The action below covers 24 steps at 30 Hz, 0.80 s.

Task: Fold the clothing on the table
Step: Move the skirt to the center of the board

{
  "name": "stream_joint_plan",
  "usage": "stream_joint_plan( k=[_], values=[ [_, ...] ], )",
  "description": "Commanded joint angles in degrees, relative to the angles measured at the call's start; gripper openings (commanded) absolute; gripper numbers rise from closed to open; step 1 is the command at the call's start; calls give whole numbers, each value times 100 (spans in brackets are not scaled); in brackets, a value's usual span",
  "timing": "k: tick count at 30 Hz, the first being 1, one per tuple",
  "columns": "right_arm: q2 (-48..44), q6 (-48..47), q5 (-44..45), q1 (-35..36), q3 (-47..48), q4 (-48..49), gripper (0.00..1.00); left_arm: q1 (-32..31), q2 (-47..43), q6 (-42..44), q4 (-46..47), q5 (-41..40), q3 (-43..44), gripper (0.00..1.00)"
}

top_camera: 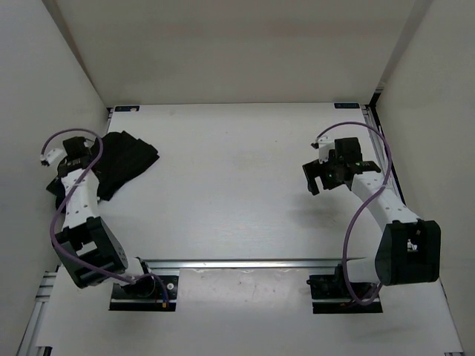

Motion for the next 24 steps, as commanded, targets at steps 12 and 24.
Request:
stream_joint_plan(
  k=[12,24],
  values=[
    [-50,-584,1313,782,363,-539,99,997,-209,-579,1364,-758,-1021,98],
    [609,-260,1806,756,1373,-1039,99,1129,863,-649,1893,-740,-960,96]
  ],
)
